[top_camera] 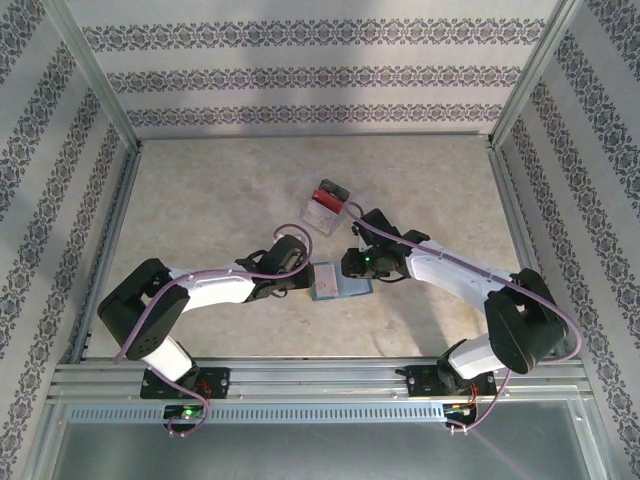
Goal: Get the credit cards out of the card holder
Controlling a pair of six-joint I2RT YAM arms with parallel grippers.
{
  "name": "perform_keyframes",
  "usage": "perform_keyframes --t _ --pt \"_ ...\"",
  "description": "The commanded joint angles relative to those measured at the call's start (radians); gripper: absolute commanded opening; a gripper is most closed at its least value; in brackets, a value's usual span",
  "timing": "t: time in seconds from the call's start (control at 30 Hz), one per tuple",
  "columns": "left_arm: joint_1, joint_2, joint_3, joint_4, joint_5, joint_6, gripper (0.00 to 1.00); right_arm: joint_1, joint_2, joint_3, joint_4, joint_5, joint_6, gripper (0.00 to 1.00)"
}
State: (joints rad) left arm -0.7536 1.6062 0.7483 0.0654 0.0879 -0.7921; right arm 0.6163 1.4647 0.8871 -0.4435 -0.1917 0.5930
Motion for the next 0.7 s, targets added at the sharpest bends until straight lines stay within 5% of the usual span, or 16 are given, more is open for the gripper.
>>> perform_keyframes --t 0.0,0.67 --pt "-0.012 0.021 0.021 0.063 0.025 0.013 0.08 0.024 0.043 0.027 0.038 -0.052 0.016 0.3" --pt "0.007 0.092 0.015 0.078 0.038 -0.031 0.05 0.052 0.176 0.057 0.074 -0.084 0.033 0.29"
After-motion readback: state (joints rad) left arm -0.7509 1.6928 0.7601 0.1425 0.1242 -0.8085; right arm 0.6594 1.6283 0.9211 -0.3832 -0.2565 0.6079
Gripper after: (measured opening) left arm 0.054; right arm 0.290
